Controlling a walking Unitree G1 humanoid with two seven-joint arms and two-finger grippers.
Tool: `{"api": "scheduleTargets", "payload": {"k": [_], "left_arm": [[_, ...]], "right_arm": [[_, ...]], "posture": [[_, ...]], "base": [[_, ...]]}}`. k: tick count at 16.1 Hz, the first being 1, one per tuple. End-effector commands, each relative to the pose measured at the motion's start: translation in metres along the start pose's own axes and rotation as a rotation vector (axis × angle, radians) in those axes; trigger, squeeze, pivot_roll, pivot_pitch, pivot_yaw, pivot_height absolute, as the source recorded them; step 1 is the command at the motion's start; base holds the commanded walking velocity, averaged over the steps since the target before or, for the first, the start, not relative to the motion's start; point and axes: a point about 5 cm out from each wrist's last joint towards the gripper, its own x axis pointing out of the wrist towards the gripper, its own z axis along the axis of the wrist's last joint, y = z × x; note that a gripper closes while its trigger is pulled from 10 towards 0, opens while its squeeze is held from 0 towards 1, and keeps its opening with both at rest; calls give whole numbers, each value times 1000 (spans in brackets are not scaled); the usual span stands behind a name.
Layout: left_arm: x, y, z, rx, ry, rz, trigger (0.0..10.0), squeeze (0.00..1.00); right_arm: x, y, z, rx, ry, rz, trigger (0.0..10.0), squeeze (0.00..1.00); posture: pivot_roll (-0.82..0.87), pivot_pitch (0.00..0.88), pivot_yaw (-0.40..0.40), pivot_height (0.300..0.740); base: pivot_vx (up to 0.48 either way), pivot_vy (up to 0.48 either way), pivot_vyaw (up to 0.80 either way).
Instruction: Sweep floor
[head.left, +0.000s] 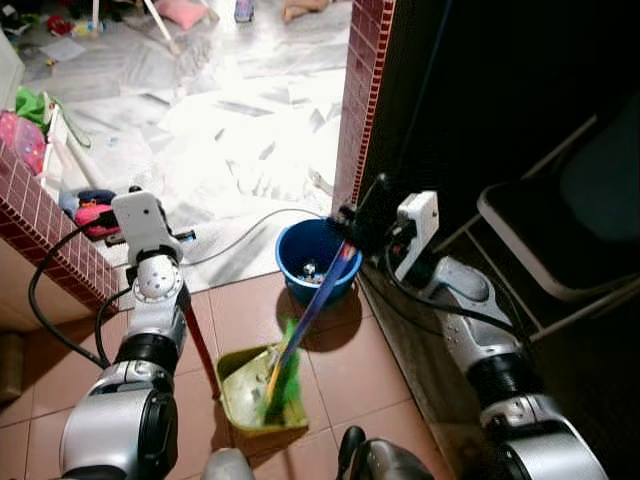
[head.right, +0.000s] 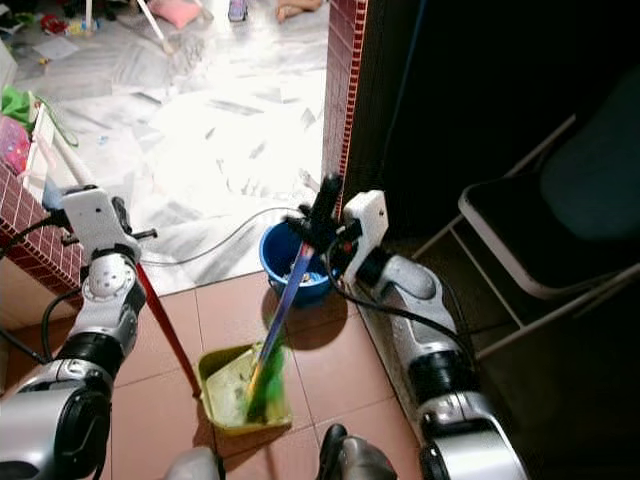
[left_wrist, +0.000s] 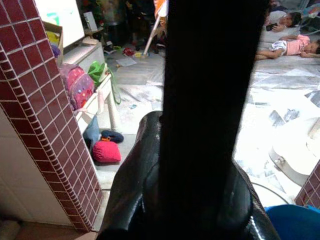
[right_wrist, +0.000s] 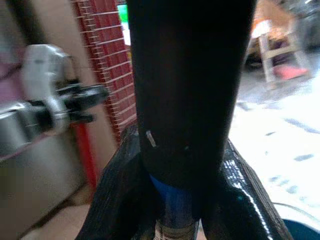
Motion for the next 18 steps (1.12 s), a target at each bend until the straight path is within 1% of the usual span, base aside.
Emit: {"api": "scheduleTargets", "payload": {"k": [1, 2, 3, 4, 6, 9, 10, 11, 12, 13, 14, 15, 17, 18], "left_arm": [[5, 1, 9, -12, -28, 29, 10000, 0], [5, 5, 9, 6, -34, 51, 10000, 0], [6, 7, 9, 14, -37, 64, 10000, 0], [7, 14, 10, 34, -45, 99, 10000, 0], [8, 18, 11, 41, -48, 115, 10000, 0], [8, 21, 12, 54, -49, 126, 10000, 0], [8, 25, 9, 69, -39, 142, 10000, 0], [8, 25, 9, 65, -37, 144, 10000, 0], [7, 25, 7, 52, -29, 139, 10000, 0], [7, 22, 5, 35, -20, 115, 10000, 0], [6, 20, 5, 38, -17, 107, 10000, 0], [6, 20, 4, 41, -17, 108, 10000, 0], [7, 19, 4, 45, -10, 108, 10000, 0], [6, 19, 3, 47, -5, 109, 10000, 0]], "right_arm": [[0, 11, -3, 38, 27, 115, 10000, 0], [-6, 15, -1, 31, 62, 169, 10000, 0], [-9, 16, 0, 22, 79, 194, 10000, 0], [-14, 18, 4, 7, 109, 232, 10000, 0], [-17, 21, 9, -6, 121, 262, 10000, 0], [-18, 22, 14, -19, 133, 288, 10000, 0], [-17, 23, 17, -3, 133, 303, 10000, 0], [-18, 25, 19, 22, 126, 319, 10000, 0], [-17, 27, 25, 76, 96, 339, 10000, 0], [-19, 27, 30, 82, 109, 361, 10000, 0], [-21, 25, 31, 64, 132, 376, 10000, 0], [-26, 19, 34, 8, 177, 387, 10000, 0], [-31, 6, 40, -62, 207, 352, 10000, 0], [-33, -2, 40, -93, 213, 316, 10000, 0]], "posture": [[-25, 97, -14, 740], [-26, 97, -13, 740], [-32, 94, -14, 740], [-38, 89, -15, 740], [-40, 85, -14, 740], [-35, 76, -15, 740], [-33, 72, -16, 740], [-33, 71, -16, 740], [-32, 66, -17, 740], [-35, 57, -20, 740], [-37, 51, -20, 740], [-39, 46, -20, 740], [-47, 32, -24, 740], [-50, 21, -26, 740]], "base": [[0, 0, 0], [0, 0, 0], [0, 0, 0], [0, 0, 0], [0, 0, 0], [0, 0, 0], [0, 0, 0], [0, 0, 0], [0, 0, 0], [0, 0, 0], [0, 0, 0], [0, 0, 0], [0, 0, 0], [0, 0, 0]]}}
